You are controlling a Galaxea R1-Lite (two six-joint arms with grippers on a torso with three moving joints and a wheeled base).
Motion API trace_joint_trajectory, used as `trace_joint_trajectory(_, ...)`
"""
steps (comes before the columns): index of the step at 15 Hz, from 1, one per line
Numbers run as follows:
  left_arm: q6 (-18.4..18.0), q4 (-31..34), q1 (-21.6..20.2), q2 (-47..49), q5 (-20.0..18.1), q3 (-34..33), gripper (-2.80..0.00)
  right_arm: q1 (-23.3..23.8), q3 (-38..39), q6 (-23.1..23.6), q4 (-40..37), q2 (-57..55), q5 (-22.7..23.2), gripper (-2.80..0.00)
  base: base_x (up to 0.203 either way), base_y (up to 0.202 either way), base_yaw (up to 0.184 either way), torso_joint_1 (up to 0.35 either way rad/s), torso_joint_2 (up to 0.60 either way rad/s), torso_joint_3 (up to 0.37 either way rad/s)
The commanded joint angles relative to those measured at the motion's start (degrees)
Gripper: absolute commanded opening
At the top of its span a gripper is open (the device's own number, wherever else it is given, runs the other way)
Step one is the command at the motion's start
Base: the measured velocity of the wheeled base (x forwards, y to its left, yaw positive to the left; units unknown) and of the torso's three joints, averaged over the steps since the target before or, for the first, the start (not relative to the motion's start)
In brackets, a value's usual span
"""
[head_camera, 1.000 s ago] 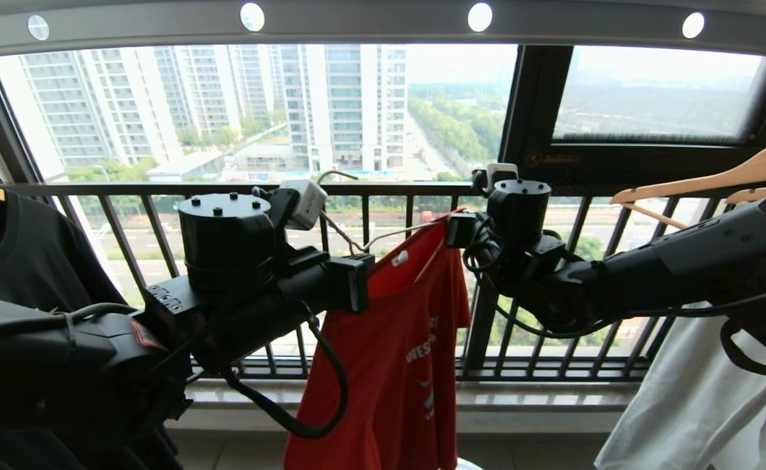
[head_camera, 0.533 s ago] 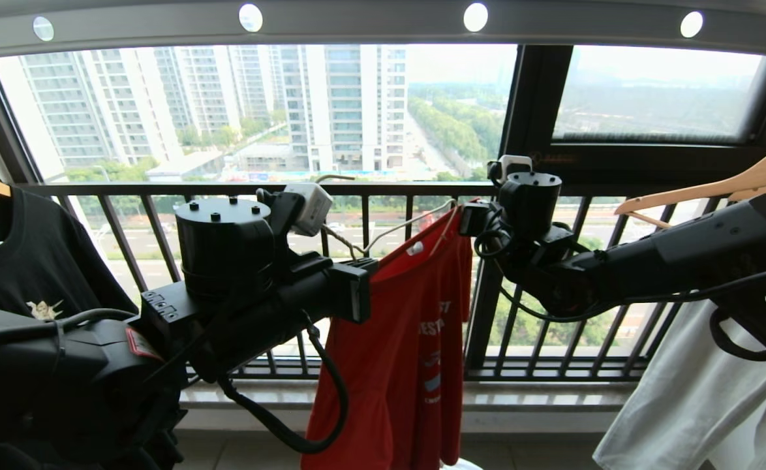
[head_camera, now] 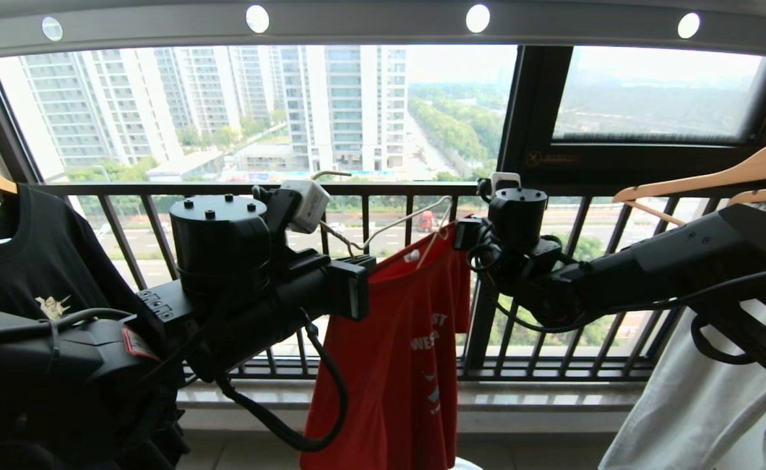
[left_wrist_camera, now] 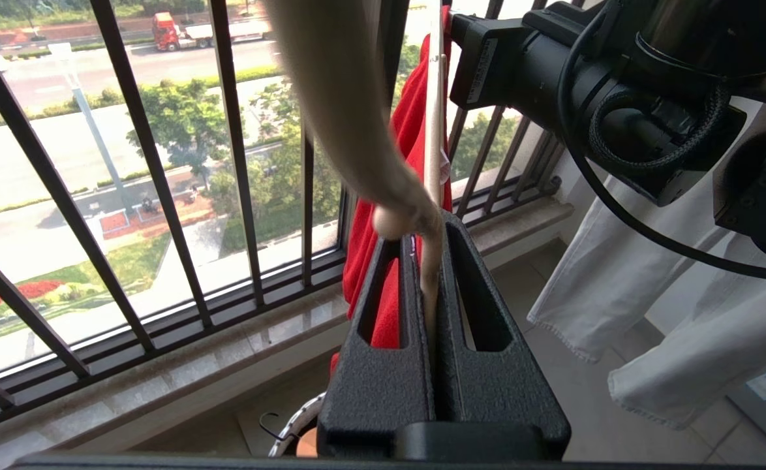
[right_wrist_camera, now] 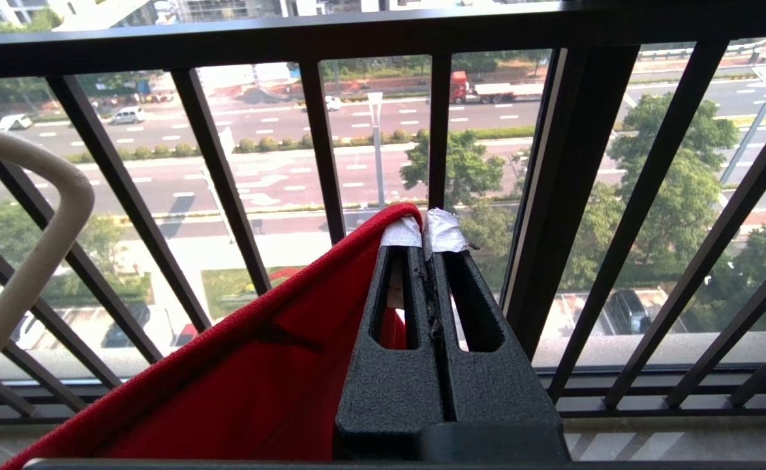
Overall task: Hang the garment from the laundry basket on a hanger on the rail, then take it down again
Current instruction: Take the clothes off the clothes rack
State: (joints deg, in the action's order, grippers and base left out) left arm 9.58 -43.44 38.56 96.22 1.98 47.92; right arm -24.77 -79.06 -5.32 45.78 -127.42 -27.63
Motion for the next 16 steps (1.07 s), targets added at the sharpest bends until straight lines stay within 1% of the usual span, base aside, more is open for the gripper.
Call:
trace_joint_trajectory(1, 0.09, -0.42, -0.15, 0.06, 0.54, 0.28, -2.80, -2.14, 1.94, 0.12, 0.28, -0.29, -0.03, -2.80, 0.000, 0.000, 0.000, 0.000, 0.00, 0.000)
trace_joint_trajectory(3, 0.01, -0.42, -0.30, 0.52, 3.35, 1.33, -2.80, -3.41, 3.26, 0.21, 0.28, -0.11, -0.06, -2.80, 0.000, 0.000, 0.000, 0.000, 0.00, 0.000)
trace_joint_trajectory(5, 0.09, -0.53, -0.89, 0.73, 4.01, 1.83, -2.80, -3.91, 3.89, 0.60, 0.28, -0.11, 0.03, -2.80, 0.000, 0.000, 0.000, 0.000, 0.00, 0.000)
trace_joint_trajectory(6, 0.21, -1.59, -1.23, 0.90, 4.08, 1.98, -2.80, -4.59, 4.80, 0.87, 0.28, 0.08, 0.05, -2.80, 0.000, 0.000, 0.000, 0.000, 0.00, 0.000)
trace_joint_trajectory(8, 0.22, -6.60, -1.29, 2.81, 4.35, 1.74, -2.80, -7.03, 6.51, 0.85, 0.28, 1.36, 0.11, -2.80, 0.000, 0.000, 0.000, 0.000, 0.00, 0.000)
trace_joint_trajectory(10, 0.13, -9.77, -1.21, 5.47, 6.14, 1.79, -2.80, -9.74, 8.55, 0.76, 0.34, 2.45, 0.12, -2.80, 0.000, 0.000, 0.000, 0.000, 0.00, 0.000)
trace_joint_trajectory(14, 0.26, -10.27, -1.21, 6.43, 7.26, 2.30, -2.80, -14.09, 12.42, 1.07, 0.37, 4.25, 0.30, -2.80, 0.000, 0.000, 0.000, 0.000, 0.00, 0.000)
trace_joint_trajectory(16, 0.26, -10.27, -1.29, 6.61, 8.55, 2.95, -2.80, -15.59, 15.01, 2.66, 0.37, 5.39, 2.22, -2.80, 0.000, 0.000, 0.000, 0.000, 0.00, 0.000)
